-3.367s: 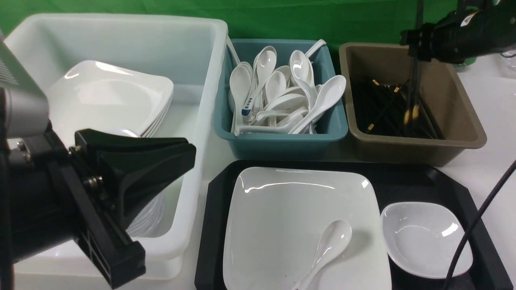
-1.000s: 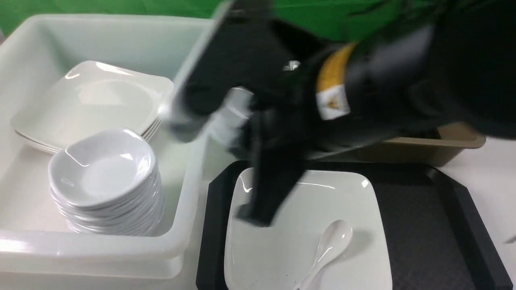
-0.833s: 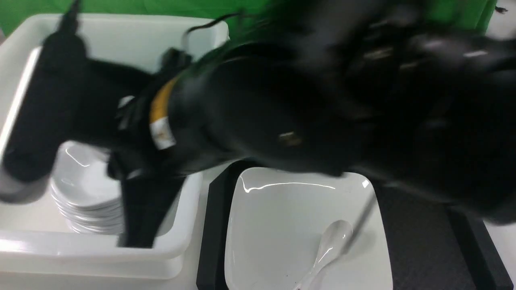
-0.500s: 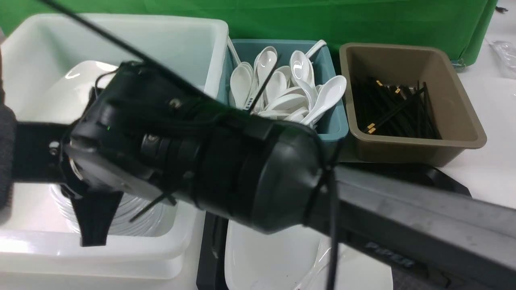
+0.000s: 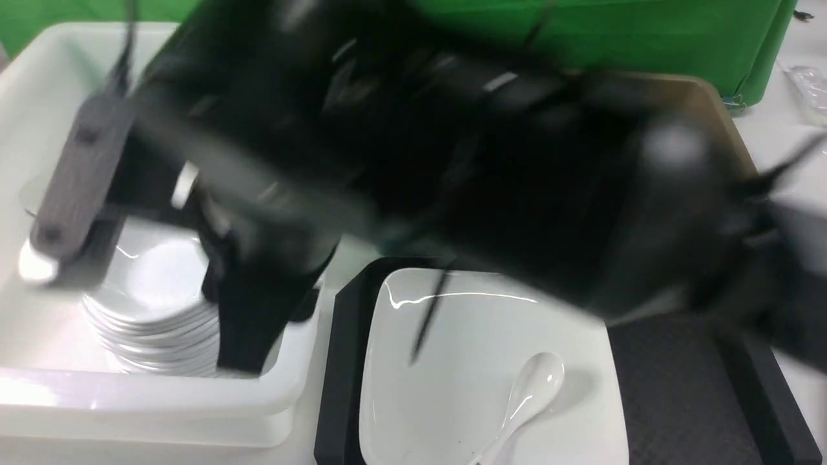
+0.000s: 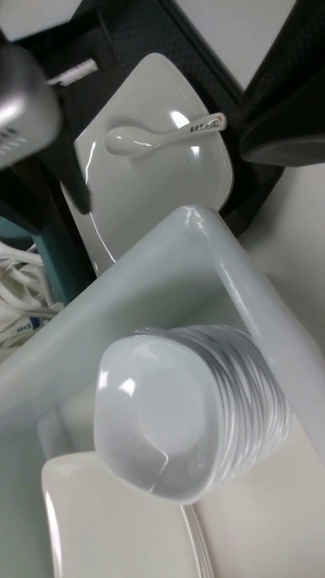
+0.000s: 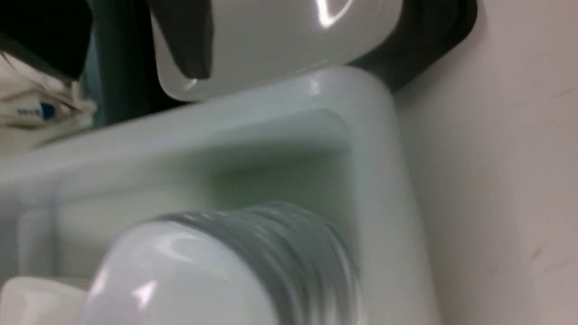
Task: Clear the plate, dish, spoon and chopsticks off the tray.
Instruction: Use the left arm to grab a soup spoon from the plate
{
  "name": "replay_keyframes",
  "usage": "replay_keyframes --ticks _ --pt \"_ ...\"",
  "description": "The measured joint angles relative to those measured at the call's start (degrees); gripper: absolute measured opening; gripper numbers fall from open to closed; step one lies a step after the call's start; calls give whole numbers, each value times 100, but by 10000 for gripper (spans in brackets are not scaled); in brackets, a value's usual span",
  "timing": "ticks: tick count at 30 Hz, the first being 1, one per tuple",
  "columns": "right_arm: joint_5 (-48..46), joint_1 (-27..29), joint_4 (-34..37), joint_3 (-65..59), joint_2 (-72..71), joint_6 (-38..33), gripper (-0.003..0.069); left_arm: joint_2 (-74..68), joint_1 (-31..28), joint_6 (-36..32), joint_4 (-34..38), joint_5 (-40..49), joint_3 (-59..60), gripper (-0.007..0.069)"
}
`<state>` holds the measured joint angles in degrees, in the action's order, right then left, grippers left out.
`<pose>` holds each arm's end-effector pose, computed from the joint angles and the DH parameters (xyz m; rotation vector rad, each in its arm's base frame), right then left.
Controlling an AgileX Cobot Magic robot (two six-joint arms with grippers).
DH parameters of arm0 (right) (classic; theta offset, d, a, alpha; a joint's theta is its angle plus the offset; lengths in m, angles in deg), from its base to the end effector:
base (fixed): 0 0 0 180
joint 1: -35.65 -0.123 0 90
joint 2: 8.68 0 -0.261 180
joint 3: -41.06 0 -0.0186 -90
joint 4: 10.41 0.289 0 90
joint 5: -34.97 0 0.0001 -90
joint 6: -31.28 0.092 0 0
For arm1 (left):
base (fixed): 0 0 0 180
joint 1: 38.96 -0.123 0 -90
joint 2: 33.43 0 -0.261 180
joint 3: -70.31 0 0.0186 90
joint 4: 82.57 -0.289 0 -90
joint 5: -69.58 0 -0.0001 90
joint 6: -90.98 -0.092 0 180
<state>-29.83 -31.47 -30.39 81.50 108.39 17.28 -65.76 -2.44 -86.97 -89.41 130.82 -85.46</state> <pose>0.2019 0.4052 0.3732 -1.5871 1.7837 -0.0229 0.0792 -0.0467 0.3948 0.6052 1.9706 -0.2750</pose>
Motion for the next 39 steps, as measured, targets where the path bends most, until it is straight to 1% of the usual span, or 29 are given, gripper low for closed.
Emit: replay_keyframes --ticks 2,3,4,5,7,8,10,13,15,19,20,21,22,23,24,26,27,28,30,31,32,35,36,37,38,39 --pt "0 188 -32 -458 -427 410 192 -367 0 -42 117 -159 0 17" --pt "0 208 -32 -519 -473 501 185 -406 0 -49 129 -170 0 17" --pt "0 318 -38 -847 -717 747 156 -586 0 -78 168 -207 0 17" --pt "0 453 -49 -1300 -1041 1002 136 -805 0 -125 238 -221 0 17" --pt "4 704 -54 -2143 -1681 1615 123 -1214 0 -248 365 -234 0 17" --pt "10 816 -53 -2662 -1977 1938 123 -1440 0 -357 441 -276 0 17" --pt "10 989 -69 -3342 -2436 2302 127 -1741 0 -496 626 -372 0 17" --pt "17 1239 -76 -4513 -3204 2986 155 -2341 0 -804 950 -646 0 17" --pt "21 1347 -69 -5115 -3597 3203 178 -2665 0 -990 1124 -829 0 17" --pt "27 1422 -69 -5921 -4292 3571 206 -3573 5 -1588 1698 -1131 -11 17" --pt "40 1429 -63 -6283 -4663 3751 211 -4198 91 -2003 1979 -1200 -47 17" --pt "40 1429 -63 -6418 -4857 3819 213 -4548 193 -2121 2095 -1253 -91 17" --pt "48 1429 -63 -6478 -4958 3837 213 -4617 216 -2134 2119 -1262 -117 17" --pt "95 1433 -63 -6683 -5348 3939 213 -5151 459 -2152 2093 -1361 -265 17" --pt "103 1433 -63 -6707 -5397 3964 213 -5215 493 -2132 2079 -1373 -290 17" --pt "225 1433 -63 -6927 -5980 4049 213 -5986 982 -1814 1675 -1472 -679 24" --pt "233 1433 -63 -6936 -6021 4050 214 -6094 1054 -1746 1631 -1483 -711 25" --pt "269 1433 -63 -6976 -6331 4074 214 -6453 1295 -1498 1261 -1516 -943 39" --pt "325 1433 -63 -6988 -6681 4124 216 -6967 1575 -1182 857 -1519 -1283 81" --pt "343 1433 -63 -6988 -6840 4137 216 -7140 1634 -1092 744 -1519 -1432 103" --pt "353 1433 -63 -6988 -6900 4143 216 -7182 1646 -1070 744 -1519 -1432 109" --pt "362 1433 -63 -6988 -7310 4150 216 -7859 1713 -830 610 -1489 -1926 258" --pt "362 1433 -63 -6988 -7330 4150 216 -7923 1713 -808 605 -1478 -1949 266" --pt "362 1433 -63 -6988 -7476 4139 216 -8130 1713 -769 591 -1468 -2106 333" --pt "362 1433 -63 -6988 -7490 4134 216 -8185 1713 -770 580 -1468 -2141 342" --pt "362 1433 -63 -6988 -7559 4109 216 -8340 1713 -756 570 -1468 -2224 387"
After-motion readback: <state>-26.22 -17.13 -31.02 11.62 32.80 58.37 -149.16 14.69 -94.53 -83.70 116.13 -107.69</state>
